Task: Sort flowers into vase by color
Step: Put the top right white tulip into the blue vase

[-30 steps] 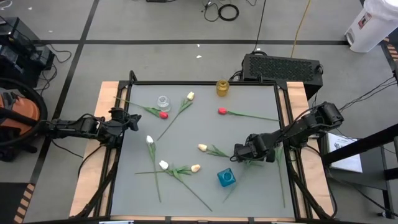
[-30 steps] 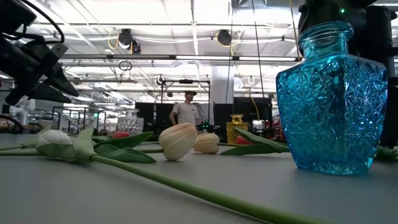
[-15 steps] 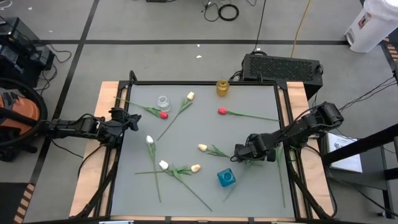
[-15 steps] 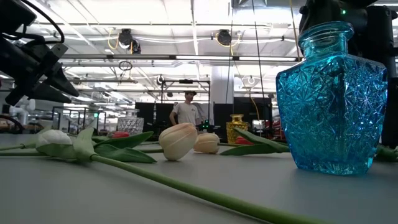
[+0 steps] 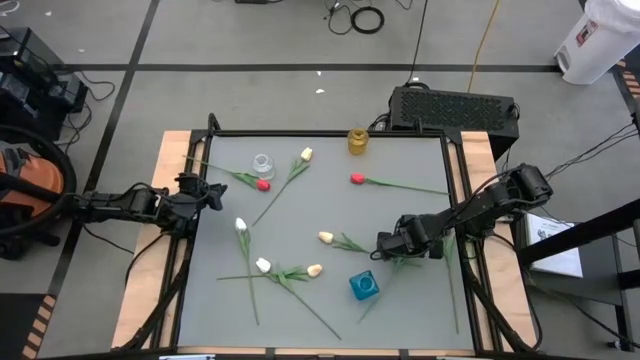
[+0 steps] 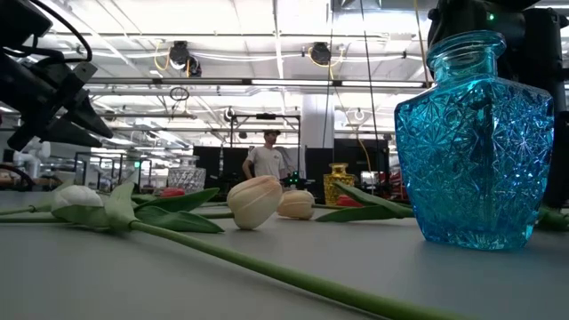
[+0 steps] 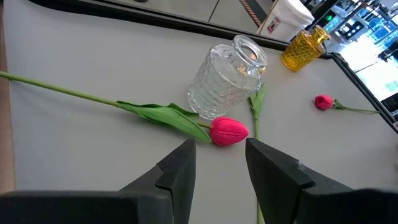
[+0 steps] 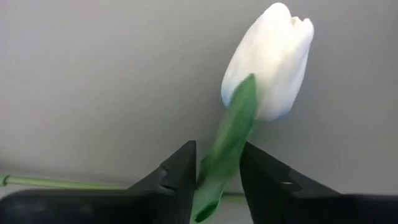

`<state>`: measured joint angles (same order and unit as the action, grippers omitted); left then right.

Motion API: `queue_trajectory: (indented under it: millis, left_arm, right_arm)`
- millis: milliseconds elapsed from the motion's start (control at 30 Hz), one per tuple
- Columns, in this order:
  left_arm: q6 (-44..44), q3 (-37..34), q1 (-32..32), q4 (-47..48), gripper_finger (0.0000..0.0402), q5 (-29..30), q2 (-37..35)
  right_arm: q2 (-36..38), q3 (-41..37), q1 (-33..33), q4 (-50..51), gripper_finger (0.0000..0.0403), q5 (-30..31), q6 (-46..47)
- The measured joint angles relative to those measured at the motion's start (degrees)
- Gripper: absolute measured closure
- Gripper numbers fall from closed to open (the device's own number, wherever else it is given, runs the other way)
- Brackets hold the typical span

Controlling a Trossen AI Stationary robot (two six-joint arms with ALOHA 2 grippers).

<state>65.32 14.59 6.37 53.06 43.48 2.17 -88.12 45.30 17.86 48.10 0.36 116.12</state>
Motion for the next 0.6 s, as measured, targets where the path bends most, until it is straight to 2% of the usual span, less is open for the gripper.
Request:
queue_trajectory:
  millis: [333,600]
  left_arm:
    - [0.0,0.0,0.0,0.0,0.0254,0.0,0.0]
    - [0.0,0.0,0.0,0.0,0.0254,0.0,0.0]
  right_arm:
    - [0.0,0.0,0.0,0.0,0.0394,-0.3,-1.9]
    - [0.0,0.0,0.0,-0.2,0.0400,-0.7,-3.0]
